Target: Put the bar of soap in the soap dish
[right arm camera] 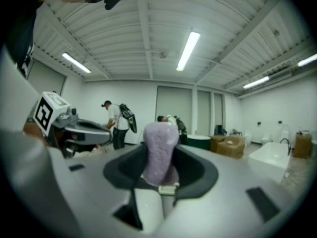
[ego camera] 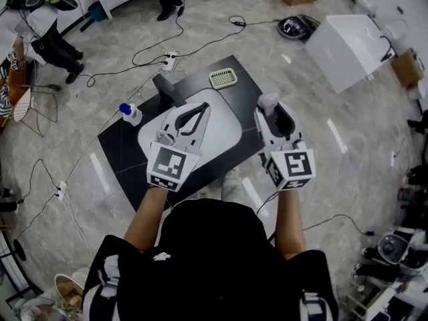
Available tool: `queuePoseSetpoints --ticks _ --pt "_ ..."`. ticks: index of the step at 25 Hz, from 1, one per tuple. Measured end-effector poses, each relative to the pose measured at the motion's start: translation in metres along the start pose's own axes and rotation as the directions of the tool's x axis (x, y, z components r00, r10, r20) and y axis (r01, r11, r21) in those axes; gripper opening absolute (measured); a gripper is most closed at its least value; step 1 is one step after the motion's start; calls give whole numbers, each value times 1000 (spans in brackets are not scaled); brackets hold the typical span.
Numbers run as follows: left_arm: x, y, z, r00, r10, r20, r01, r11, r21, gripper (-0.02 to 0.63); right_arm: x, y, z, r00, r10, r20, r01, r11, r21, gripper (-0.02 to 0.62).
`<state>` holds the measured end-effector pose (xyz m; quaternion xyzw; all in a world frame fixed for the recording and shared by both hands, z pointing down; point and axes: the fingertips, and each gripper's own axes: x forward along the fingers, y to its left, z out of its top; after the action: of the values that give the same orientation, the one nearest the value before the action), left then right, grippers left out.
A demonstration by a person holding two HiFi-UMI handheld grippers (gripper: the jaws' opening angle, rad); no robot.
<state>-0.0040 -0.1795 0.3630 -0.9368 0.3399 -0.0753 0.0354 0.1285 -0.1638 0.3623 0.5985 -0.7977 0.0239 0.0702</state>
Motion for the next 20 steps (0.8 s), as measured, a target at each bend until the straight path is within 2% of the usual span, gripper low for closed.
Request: queuePoseSetpoints --ticks 12,20 --pt "57 25 -23 988 130 -83 -134 990 -39 25 77 -42 -26 984 166 -66 -166 986 9 202" --pt "92 34 -47 964 214 -158 -227 972 -70 25 123 -64 -58 943 302 -140 -302 953 22 201"
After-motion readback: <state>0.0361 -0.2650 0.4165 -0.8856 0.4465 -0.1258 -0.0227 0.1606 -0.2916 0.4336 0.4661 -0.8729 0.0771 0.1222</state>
